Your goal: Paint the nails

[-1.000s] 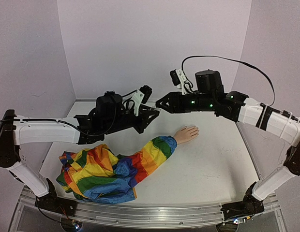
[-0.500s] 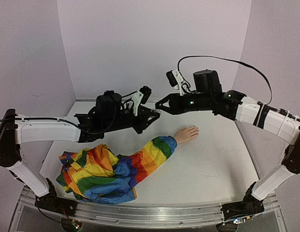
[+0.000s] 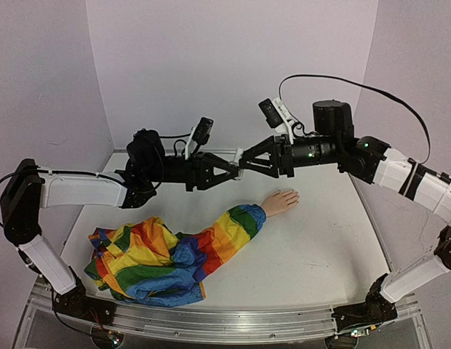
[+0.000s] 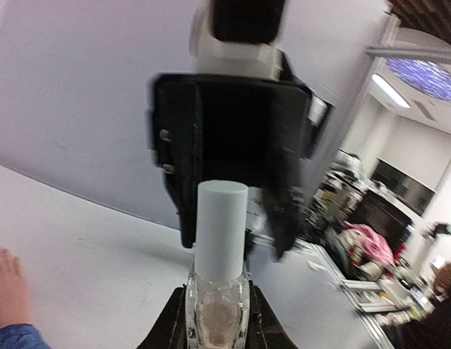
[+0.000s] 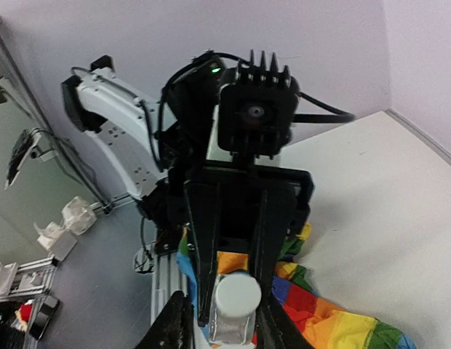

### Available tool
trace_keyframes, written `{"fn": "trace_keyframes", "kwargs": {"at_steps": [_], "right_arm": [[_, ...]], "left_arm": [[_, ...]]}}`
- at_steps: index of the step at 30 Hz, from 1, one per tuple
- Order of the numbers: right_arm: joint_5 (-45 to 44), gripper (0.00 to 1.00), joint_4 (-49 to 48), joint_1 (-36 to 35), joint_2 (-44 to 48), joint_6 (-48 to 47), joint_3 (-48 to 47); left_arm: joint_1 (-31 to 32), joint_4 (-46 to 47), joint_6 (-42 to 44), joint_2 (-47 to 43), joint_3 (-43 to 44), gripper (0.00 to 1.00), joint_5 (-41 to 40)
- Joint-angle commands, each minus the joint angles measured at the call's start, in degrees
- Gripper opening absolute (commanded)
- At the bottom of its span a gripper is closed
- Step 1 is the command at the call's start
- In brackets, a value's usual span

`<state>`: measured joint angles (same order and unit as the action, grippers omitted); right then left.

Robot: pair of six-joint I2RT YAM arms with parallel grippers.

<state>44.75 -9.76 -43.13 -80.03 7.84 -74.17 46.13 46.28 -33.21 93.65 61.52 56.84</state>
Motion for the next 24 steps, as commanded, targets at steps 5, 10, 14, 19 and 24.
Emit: {"fn": "trace_keyframes", "kwargs": {"at_steps": [5,10,14,19,24], "right_arm": [[-22.73,0.58,3.15,-1.82,4.34,6.1,-0.26],[-24.48,0.58,3.17,-2.05,0.51,11.85,-3.55],[-27.5,0.55,3.12,-2.6,-2.01,14.54,-6.05],[-29.24,0.52,2.9,-3.08,-4.13,16.22,-7.98],[-29.91,0.46,2.24,-3.4,-6.38,17.05,-9.16]], "left_arm": [[2.33,-11.75,20.3,-10.31,-3.87,0.0,-41.32],[7.7,-16.56,29.8,-11.02,-3.13,0.0,-52.4],[9.08,-18.0,31.16,-10.04,-2.25,0.0,-55.03],[10.83,-20.0,34.62,-9.16,-0.83,0.0,-58.94],[11.41,-21.83,35.78,-8.46,0.61,0.0,-59.73]]}}
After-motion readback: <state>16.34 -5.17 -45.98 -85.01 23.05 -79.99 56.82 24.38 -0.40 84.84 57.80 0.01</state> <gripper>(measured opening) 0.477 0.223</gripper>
